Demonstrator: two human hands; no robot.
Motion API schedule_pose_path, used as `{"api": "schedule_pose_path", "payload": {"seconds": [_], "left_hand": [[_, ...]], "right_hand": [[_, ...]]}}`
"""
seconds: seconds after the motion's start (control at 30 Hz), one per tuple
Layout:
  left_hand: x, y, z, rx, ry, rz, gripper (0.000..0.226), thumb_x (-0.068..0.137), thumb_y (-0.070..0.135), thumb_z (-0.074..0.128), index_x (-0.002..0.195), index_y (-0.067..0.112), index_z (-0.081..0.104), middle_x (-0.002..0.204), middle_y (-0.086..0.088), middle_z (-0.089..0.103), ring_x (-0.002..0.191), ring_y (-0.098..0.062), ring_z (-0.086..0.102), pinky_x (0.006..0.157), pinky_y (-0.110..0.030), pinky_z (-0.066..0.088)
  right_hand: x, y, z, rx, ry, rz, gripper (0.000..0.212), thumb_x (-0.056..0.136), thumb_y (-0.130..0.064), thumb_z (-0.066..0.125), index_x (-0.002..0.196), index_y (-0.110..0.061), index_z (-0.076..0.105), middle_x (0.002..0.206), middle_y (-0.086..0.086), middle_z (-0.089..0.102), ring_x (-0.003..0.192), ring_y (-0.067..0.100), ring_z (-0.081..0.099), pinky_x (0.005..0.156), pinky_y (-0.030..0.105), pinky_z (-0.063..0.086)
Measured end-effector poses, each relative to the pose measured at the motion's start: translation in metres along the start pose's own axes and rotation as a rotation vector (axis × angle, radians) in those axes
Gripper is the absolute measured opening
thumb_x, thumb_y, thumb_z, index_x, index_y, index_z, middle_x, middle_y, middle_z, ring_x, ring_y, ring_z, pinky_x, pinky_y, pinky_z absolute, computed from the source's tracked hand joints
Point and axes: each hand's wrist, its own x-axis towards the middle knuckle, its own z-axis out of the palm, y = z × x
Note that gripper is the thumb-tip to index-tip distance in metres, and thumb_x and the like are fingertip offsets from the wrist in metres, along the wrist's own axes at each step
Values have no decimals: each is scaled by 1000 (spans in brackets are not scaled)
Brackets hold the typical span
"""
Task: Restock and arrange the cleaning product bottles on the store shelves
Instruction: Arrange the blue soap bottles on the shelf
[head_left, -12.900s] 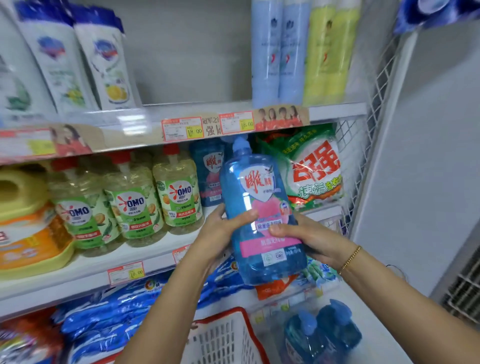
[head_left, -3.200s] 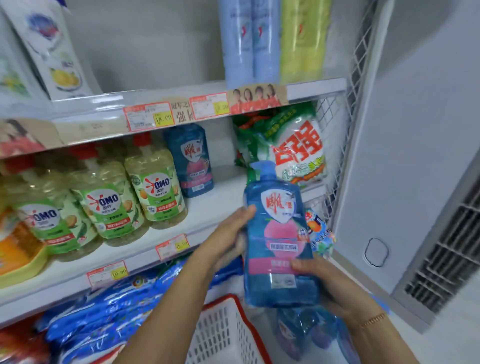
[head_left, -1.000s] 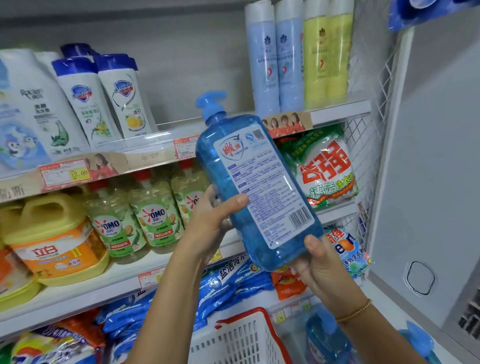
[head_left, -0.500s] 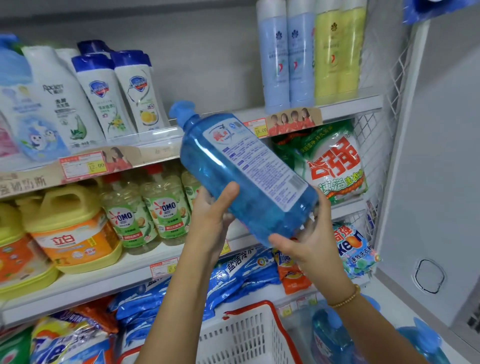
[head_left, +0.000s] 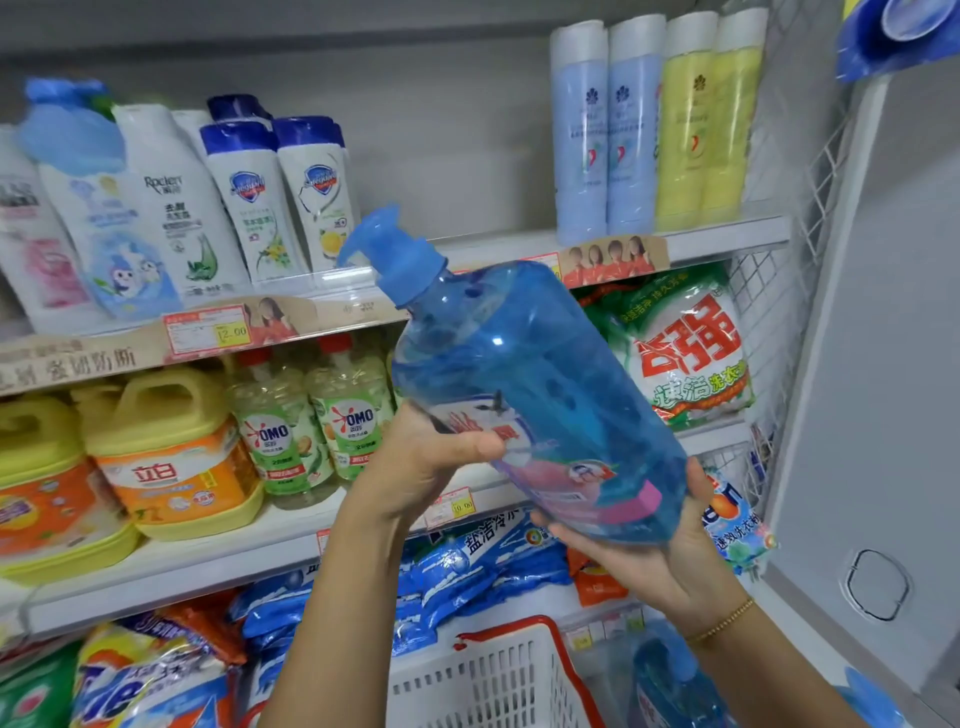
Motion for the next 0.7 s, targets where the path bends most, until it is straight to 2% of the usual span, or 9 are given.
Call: {"api": "schedule_pose_path", "payload": {"seconds": [0.03, 0.1, 0.2, 0.27, 0.33, 0.4, 0.5, 0.6, 0.7], "left_hand": [[-1, 3, -2, 19, -25, 13, 78, 40, 38, 96, 108, 14, 68, 101, -5, 73, 98, -24, 68, 82, -35, 55], [-4, 10, 0, 40, -34, 37, 70, 41, 36, 95, 103, 18, 71, 96, -3, 74, 91, -22, 69, 77, -35, 56], [-1, 20, 8, 122, 107, 94, 65, 44, 33, 91, 99, 11, 64, 87, 1, 74, 82, -17, 70, 71, -29, 55], [1, 24, 11, 139, 216, 98, 57, 50, 27, 82, 103, 14, 64, 92, 0, 74, 88, -19, 70, 74, -30, 55], [2, 26, 13, 136, 298, 80, 67, 53, 27, 81, 115, 12, 61, 102, -4, 73, 95, -22, 70, 77, -33, 55], [2, 27, 15, 124, 358, 66, 76, 52, 27, 84, 121, 11, 58, 106, -6, 72, 97, -22, 70, 76, -32, 56], [1, 25, 17, 76, 426, 55, 75, 54, 20, 86, 122, 10, 57, 107, -5, 72, 96, -21, 71, 72, -27, 56], [1, 23, 18, 59, 464, 52, 78, 56, 25, 86, 126, 11, 54, 109, -3, 72, 100, -20, 69, 73, -27, 57], [-1, 25, 22, 97, 463, 102, 87, 53, 33, 84, 130, 14, 50, 116, -2, 69, 104, -17, 67, 78, -30, 56]], "right_hand": [[-3, 1, -9, 19, 19, 67, 82, 93, -66, 35, 148, -7, 24, 152, 26, 18, 141, 48, 14, 117, 57, -6], [-4, -1, -15, -1, -20, 187, 86, 92, -71, 25, 150, -8, 20, 154, 25, 16, 141, 48, 13, 114, 56, -12], [3, 1, 3, 26, -80, 262, 83, 89, -73, 28, 149, -15, 29, 155, 22, 20, 143, 45, 15, 115, 62, -3], [8, 0, 12, 44, -112, 274, 82, 85, -76, 34, 142, -17, 43, 150, 22, 32, 140, 45, 25, 116, 61, 3], [9, 4, 14, -48, -86, 194, 78, 81, -72, 47, 136, -17, 52, 145, 21, 42, 134, 44, 37, 114, 59, 19], [10, 6, 14, -174, -62, 62, 77, 78, -59, 64, 140, -18, 47, 146, 19, 42, 134, 41, 38, 109, 58, 32], [11, 9, 20, -304, -26, -60, 93, 64, -40, 86, 141, -11, 42, 141, 18, 49, 131, 35, 45, 106, 51, 40], [9, 12, 22, -392, 51, -109, 101, 55, -43, 90, 139, -13, 43, 136, 17, 54, 125, 34, 52, 95, 46, 50], [6, 13, 28, -407, 33, -126, 97, 61, -47, 85, 141, -15, 41, 137, 16, 53, 126, 34, 51, 96, 49, 49]]}}
